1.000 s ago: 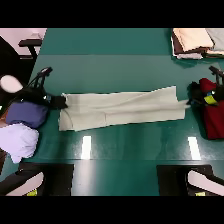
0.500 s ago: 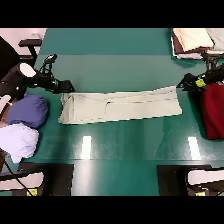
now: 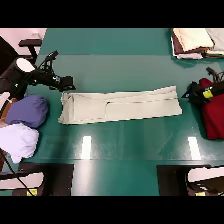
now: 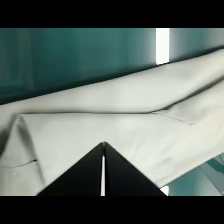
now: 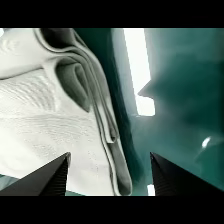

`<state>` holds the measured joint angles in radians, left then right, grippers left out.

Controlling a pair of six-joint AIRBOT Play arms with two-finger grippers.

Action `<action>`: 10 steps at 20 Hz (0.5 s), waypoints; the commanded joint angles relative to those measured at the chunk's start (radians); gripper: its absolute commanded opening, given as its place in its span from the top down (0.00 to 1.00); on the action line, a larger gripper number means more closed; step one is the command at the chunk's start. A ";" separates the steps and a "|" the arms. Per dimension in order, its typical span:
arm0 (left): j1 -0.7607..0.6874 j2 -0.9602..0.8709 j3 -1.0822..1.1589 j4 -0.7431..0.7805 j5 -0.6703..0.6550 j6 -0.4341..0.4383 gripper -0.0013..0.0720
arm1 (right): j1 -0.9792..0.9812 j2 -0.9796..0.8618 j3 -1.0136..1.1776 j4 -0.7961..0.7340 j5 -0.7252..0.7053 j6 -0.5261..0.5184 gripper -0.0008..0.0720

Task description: Fold the shirts.

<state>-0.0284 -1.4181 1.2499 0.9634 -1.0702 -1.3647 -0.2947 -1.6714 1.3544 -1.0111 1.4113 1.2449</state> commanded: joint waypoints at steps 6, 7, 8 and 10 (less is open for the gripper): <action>-0.228 -0.032 0.001 -0.065 0.167 -0.026 0.94 | 0.103 -0.117 -0.043 0.103 -0.055 -0.065 0.60; -0.261 -0.047 0.002 -0.067 0.191 -0.048 0.94 | 0.114 -0.113 -0.038 0.103 -0.055 -0.085 0.80; -0.292 -0.065 0.004 -0.066 0.213 -0.049 0.94 | 0.115 -0.108 -0.016 0.105 -0.036 -0.088 0.93; -0.346 -0.119 0.034 -0.067 0.240 -0.049 0.94 | 0.114 -0.073 0.046 0.122 0.018 -0.088 0.96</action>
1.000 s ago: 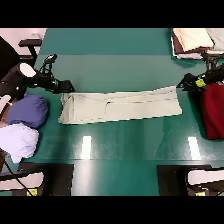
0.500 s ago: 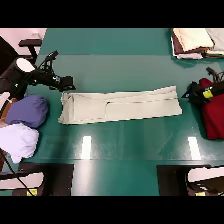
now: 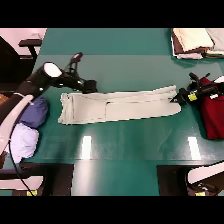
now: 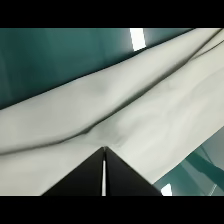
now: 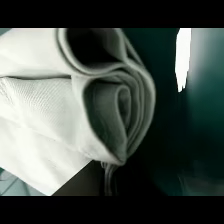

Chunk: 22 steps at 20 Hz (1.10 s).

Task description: Fold the shirts.

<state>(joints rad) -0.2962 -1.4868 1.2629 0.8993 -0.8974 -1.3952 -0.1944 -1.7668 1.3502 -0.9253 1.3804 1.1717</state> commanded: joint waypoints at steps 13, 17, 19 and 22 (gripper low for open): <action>-0.282 -0.420 0.360 -0.002 0.050 -0.098 0.94 | 0.315 0.341 0.326 0.279 0.100 0.074 0.96; -0.282 -0.439 0.359 0.002 0.023 -0.124 0.94 | 0.430 0.341 0.370 0.280 0.068 0.096 0.96; -0.282 -0.439 0.360 0.011 0.016 -0.124 0.94 | 0.481 0.341 0.378 0.280 0.046 0.096 0.96; -0.256 -0.416 0.361 0.014 -0.006 -0.124 0.94 | 0.545 0.341 0.378 0.280 0.014 0.096 0.96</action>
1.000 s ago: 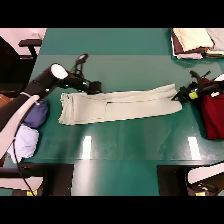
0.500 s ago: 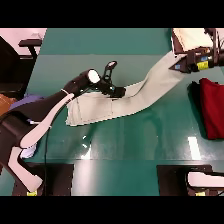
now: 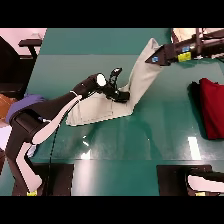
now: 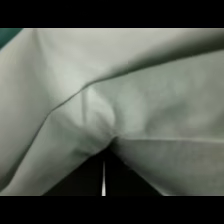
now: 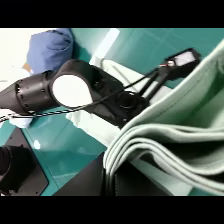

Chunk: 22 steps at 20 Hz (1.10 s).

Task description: Fold the shirts.

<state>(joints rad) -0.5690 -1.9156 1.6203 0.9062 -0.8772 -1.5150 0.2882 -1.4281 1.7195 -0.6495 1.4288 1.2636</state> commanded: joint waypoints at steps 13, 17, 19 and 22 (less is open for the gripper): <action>0.545 0.684 0.010 0.323 -0.186 -0.003 0.94 | 0.594 -0.319 0.133 -0.002 -0.317 -0.143 0.30; 0.600 0.756 0.010 0.325 -0.192 0.003 0.94 | 0.606 -0.441 0.258 -0.065 -0.121 -0.109 0.37; 0.600 0.758 0.010 0.326 -0.218 0.005 0.94 | 0.556 -0.419 0.211 -0.133 -0.079 -0.108 0.38; 0.600 0.757 0.009 0.326 -0.249 0.006 0.94 | 0.425 -0.326 0.038 -0.199 -0.092 -0.069 0.38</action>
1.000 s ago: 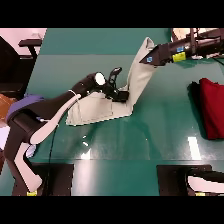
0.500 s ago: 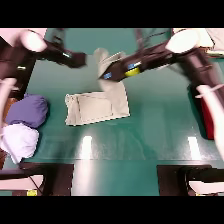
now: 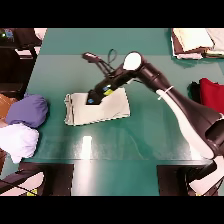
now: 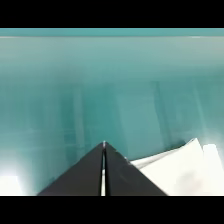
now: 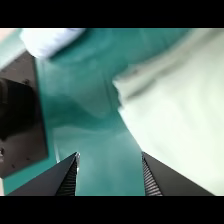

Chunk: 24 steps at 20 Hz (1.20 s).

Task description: Fold the shirts.

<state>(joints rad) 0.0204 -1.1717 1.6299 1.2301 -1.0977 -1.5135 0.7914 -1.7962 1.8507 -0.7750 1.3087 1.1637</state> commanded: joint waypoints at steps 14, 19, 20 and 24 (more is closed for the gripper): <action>0.010 0.012 -0.002 -0.003 -0.071 0.029 0.94 | -0.473 0.062 -0.568 0.107 -0.147 0.121 0.14; 0.010 0.013 -0.002 -0.003 -0.081 0.031 0.94 | -0.347 -0.098 -0.431 0.166 -0.146 0.121 0.14; 0.010 0.013 -0.002 -0.003 -0.086 0.031 0.94 | -0.322 -0.126 -0.402 0.188 -0.141 0.121 0.14; 0.010 0.013 -0.002 -0.012 -0.095 0.030 0.94 | -0.245 -0.184 -0.303 0.205 -0.140 0.119 0.58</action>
<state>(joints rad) 0.0303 -1.1599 1.6279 1.2263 -1.1835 -1.4837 0.4946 -1.9350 1.4822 -0.5930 1.1690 1.2842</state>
